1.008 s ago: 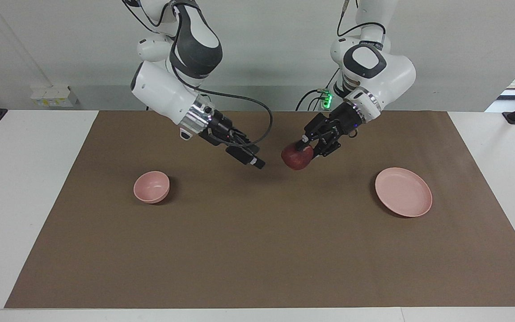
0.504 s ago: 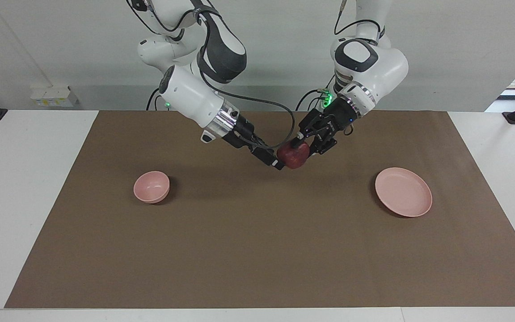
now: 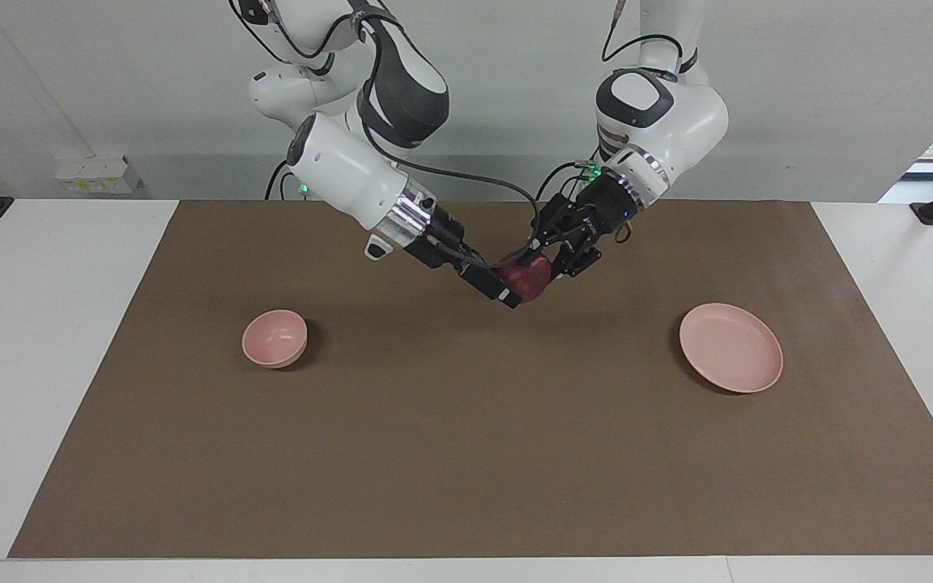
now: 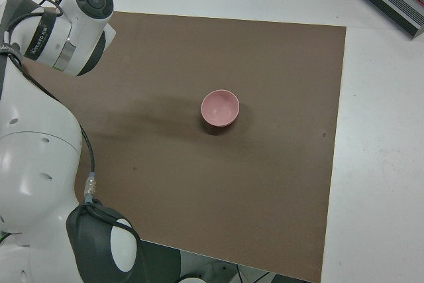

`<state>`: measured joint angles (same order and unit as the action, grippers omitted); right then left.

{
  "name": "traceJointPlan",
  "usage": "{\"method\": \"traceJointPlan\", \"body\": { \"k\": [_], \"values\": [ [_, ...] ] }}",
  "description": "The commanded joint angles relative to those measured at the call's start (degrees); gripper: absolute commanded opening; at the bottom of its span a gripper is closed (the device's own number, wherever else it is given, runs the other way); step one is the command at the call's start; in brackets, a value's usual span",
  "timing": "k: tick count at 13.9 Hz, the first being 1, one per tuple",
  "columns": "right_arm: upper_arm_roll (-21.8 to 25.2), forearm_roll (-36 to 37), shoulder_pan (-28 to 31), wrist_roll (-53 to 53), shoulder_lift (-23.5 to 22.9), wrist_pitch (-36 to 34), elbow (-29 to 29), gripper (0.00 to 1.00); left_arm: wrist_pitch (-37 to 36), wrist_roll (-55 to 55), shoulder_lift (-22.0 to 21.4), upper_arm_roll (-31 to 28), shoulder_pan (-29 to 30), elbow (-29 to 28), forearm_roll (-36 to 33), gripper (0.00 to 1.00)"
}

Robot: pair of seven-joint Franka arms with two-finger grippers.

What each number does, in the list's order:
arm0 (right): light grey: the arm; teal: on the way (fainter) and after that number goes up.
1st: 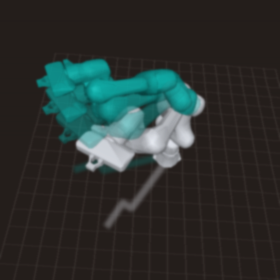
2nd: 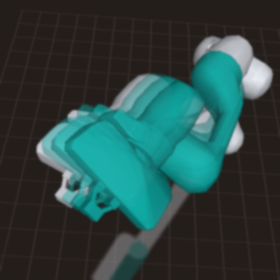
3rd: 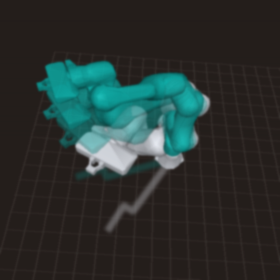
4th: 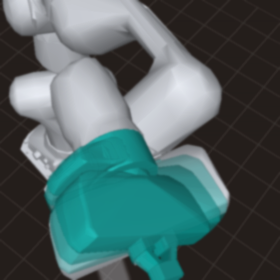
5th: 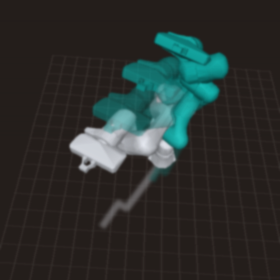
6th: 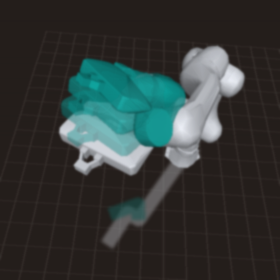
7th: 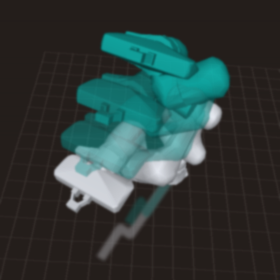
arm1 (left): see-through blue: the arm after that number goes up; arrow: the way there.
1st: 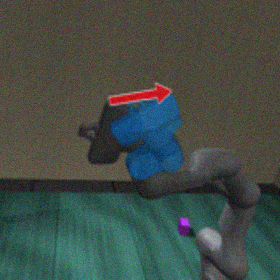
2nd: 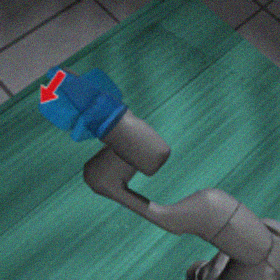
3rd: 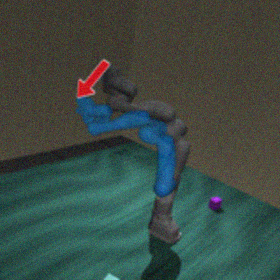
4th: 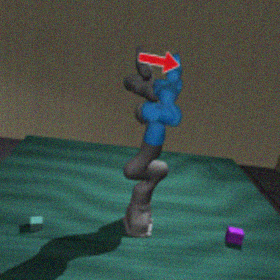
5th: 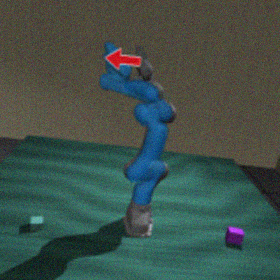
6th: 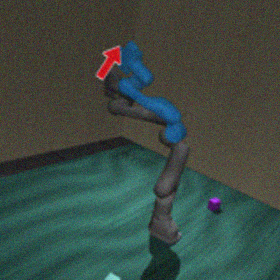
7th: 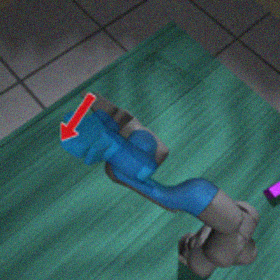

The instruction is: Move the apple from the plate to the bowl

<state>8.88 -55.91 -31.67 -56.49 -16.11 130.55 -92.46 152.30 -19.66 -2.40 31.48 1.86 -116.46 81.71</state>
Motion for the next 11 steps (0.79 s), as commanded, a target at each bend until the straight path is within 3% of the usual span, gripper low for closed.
{"method": "traceJointPlan", "body": {
  "k": [1,5,6,8,9,10,11],
  "values": [
    [-0.3,0.4,-0.6,0.2,-1.2,-0.8,1.8,1.00,1.1,0.6,-0.1,-0.2,-1.7,0.3,1.0,0.00],
    [-0.4,0.5,-1.3,0.2,-1.0,-1.5,1.8,1.00,1.1,0.7,-0.1,-0.2,-1.9,0.3,1.0,0.00],
    [-0.4,0.5,-1.3,0.5,-1.0,-1.7,1.8,0.94,1.1,0.7,-0.1,-0.2,-1.9,0.3,1.0,0.00],
    [-0.4,-0.1,-0.7,2.6,-1.0,-3.7,1.8,0.28,1.1,0.8,-0.1,-0.2,-2.0,0.3,1.0,0.00],
    [-0.4,-0.4,-0.1,3.8,-0.9,-5.3,1.8,0.07,1.2,1.1,-0.1,-0.2,-2.0,0.3,1.0,0.00],
    [-0.4,-1.1,0.1,3.7,-0.9,-5.7,1.9,0.00,1.2,1.4,-0.1,-0.2,-2.0,0.3,1.0,0.00],
    [-0.4,-3.1,0.7,3.7,-0.8,-6.3,1.9,0.00,1.2,1.4,-0.1,-0.2,-2.0,0.3,1.0,0.00]
  ]
}}
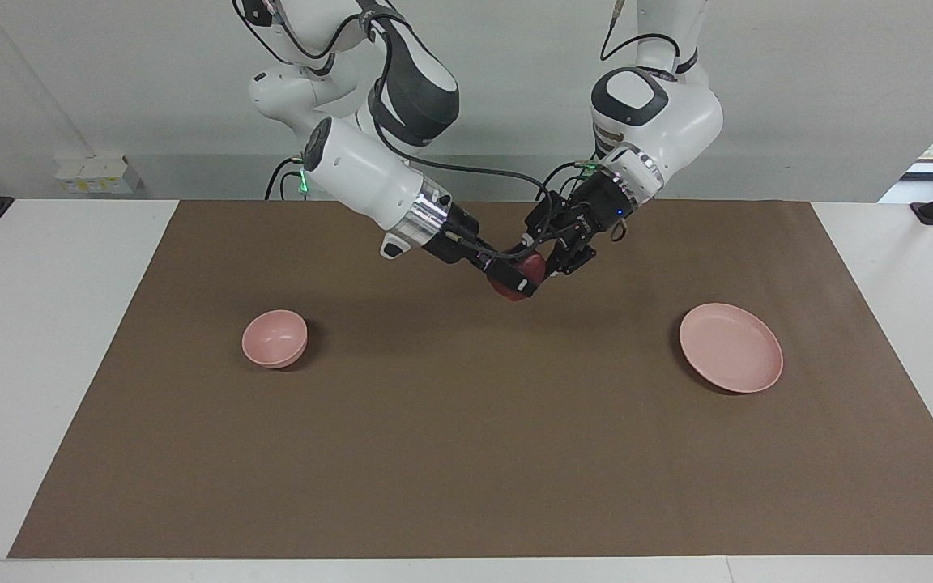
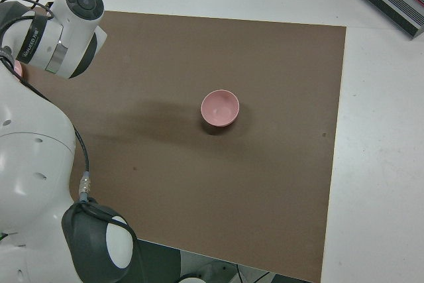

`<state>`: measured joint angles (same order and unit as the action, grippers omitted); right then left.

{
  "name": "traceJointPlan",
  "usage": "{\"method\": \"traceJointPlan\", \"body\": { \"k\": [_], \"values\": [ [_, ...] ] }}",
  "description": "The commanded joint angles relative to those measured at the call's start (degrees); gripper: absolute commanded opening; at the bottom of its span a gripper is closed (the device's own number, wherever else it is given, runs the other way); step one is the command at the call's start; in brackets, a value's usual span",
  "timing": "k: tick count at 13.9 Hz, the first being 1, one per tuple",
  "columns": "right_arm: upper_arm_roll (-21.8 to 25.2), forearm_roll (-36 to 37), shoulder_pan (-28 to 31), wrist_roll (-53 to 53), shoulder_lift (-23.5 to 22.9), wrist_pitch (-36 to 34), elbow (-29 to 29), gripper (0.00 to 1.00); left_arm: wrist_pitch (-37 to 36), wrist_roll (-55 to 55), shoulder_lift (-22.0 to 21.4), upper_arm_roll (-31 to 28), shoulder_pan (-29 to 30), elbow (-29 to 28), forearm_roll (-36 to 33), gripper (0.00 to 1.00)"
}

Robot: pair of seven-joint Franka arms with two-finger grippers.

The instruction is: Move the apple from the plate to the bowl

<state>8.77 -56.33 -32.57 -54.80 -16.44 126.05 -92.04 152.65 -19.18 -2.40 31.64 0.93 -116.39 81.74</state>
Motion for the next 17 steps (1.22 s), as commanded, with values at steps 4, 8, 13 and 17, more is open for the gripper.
{"method": "traceJointPlan", "body": {
  "k": [4,8,13,17],
  "values": [
    [-0.2,-3.3,3.5,2.8,-0.3,-3.3,1.5,0.00,0.8,0.9,-0.1,-0.3,-0.9,0.2,1.0,0.10],
    [-0.2,-2.7,3.7,2.9,-0.3,-3.3,1.4,0.00,1.0,0.8,0.0,-0.4,-0.9,0.2,1.0,0.86],
    [0.1,-2.2,3.6,3.8,0.3,-3.3,0.9,0.00,1.3,0.6,0.2,-0.6,-0.7,0.2,0.4,1.00],
    [0.5,-1.4,3.7,9.4,2.7,-3.1,-3.5,0.00,1.3,0.6,0.4,-0.8,0.3,0.2,-0.1,1.00]
  ]
}}
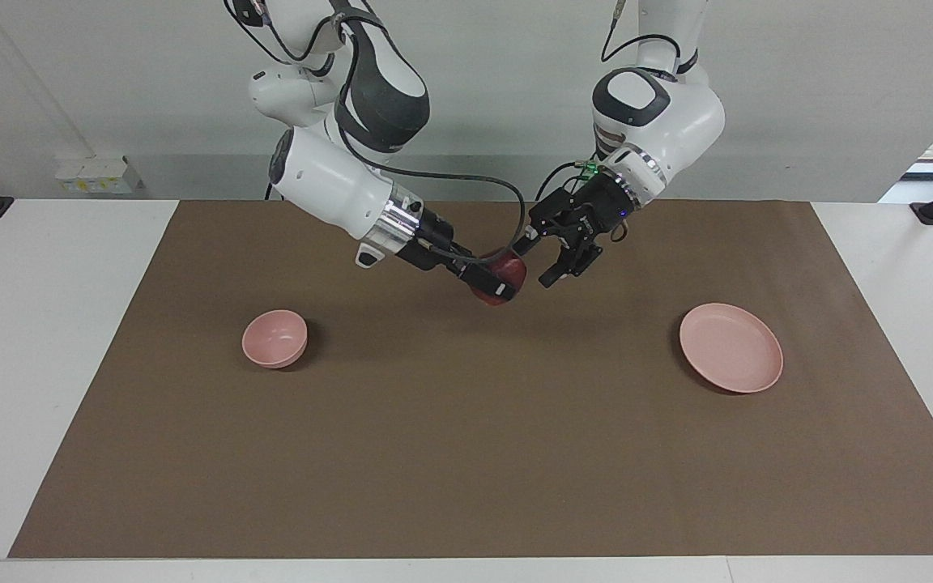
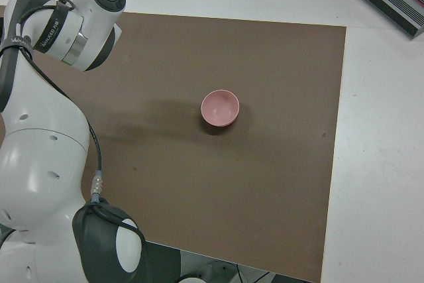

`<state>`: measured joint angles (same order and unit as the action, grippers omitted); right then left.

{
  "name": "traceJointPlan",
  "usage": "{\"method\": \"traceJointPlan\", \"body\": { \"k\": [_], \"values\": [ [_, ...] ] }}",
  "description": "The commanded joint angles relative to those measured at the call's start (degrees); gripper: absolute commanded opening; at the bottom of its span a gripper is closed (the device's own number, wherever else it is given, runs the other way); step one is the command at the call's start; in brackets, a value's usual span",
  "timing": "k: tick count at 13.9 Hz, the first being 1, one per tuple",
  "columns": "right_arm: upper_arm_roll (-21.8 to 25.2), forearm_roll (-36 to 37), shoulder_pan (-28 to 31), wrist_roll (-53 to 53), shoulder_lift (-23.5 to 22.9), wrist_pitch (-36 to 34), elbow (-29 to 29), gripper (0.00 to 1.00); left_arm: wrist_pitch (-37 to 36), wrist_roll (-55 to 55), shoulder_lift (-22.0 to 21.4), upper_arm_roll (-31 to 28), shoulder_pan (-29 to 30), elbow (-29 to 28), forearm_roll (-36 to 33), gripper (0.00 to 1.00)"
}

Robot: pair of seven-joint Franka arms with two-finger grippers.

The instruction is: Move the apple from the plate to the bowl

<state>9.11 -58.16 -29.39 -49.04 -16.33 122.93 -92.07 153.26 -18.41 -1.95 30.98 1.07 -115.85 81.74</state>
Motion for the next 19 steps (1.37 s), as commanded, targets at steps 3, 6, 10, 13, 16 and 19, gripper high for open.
{"method": "traceJointPlan", "body": {
  "k": [3,6,10,13,16,19],
  "values": [
    [0.0,10.0,1.0,5.4,4.5,-0.1,-7.3,0.00,0.6,0.0,-0.1,-0.1,0.5,-0.3,-2.1,1.00],
    [0.0,22.5,1.3,7.5,4.8,-0.9,-8.4,0.00,0.3,0.0,0.1,-0.2,2.4,-0.4,-6.5,1.00],
    [0.0,32.5,7.7,26.6,2.5,-2.4,-9.3,0.00,-2.0,0.6,1.1,-0.2,5.2,-0.3,-16.9,1.00],
    [0.0,41.0,11.7,38.1,1.6,-2.4,-9.3,0.00,-11.9,7.1,3.1,-0.2,8.6,2.6,-33.3,1.00],
    [0.0,49.4,13.4,47.4,1.3,-1.8,-9.3,0.00,-20.3,14.8,4.5,-0.4,10.5,5.3,-56.4,1.00],
    [0.0,56.6,15.0,56.5,1.4,-2.6,-9.3,0.00,-27.9,14.9,4.6,-0.3,11.9,6.9,-72.7,1.00]
  ]
}}
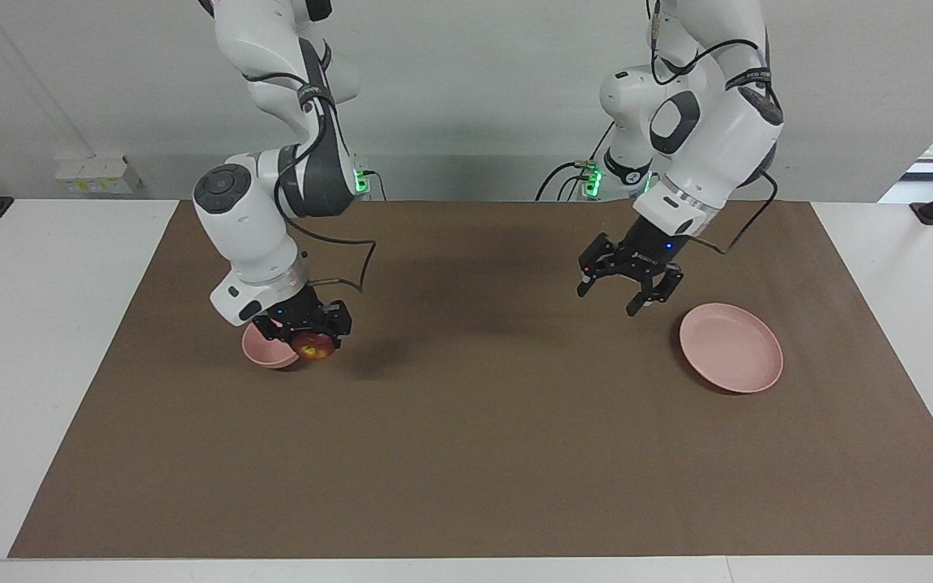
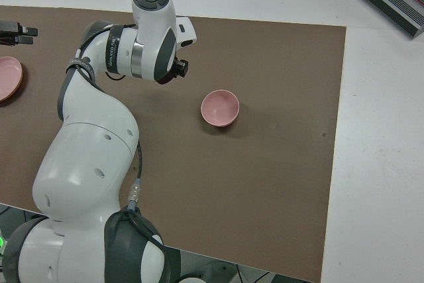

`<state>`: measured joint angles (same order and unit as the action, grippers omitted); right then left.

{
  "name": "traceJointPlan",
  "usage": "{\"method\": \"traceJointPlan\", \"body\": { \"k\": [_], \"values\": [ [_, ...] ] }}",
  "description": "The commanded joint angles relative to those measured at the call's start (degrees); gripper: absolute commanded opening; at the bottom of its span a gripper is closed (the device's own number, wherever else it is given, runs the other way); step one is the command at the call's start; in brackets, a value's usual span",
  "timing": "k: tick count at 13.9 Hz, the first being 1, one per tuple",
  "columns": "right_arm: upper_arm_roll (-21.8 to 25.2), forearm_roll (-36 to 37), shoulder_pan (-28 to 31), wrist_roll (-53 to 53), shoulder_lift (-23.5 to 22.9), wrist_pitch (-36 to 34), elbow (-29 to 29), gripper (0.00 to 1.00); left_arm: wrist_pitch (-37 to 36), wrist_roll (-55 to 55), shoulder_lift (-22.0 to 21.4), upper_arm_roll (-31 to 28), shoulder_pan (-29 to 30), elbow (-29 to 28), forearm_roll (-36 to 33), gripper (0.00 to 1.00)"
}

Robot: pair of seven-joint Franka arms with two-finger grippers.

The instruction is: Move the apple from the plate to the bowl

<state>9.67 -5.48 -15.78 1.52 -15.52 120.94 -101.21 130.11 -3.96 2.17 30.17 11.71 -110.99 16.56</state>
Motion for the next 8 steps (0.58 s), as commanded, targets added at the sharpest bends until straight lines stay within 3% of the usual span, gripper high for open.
{"method": "traceJointPlan", "body": {
  "k": [1,6,8],
  "values": [
    [-0.6,5.4,2.0,8.9,0.5,-0.6,-0.1,0.00,-7.1,0.4,0.5,0.4,1.3,2.0,-10.8,1.00],
    [-0.6,7.1,2.7,11.7,-0.8,0.2,-0.4,0.00,-16.9,0.4,0.6,-0.3,2.4,6.4,-13.8,1.00],
    [-0.7,7.1,3.2,11.7,-1.2,1.4,-0.4,0.00,-18.5,0.3,0.6,-0.2,2.4,7.7,-18.2,1.00]
  ]
}}
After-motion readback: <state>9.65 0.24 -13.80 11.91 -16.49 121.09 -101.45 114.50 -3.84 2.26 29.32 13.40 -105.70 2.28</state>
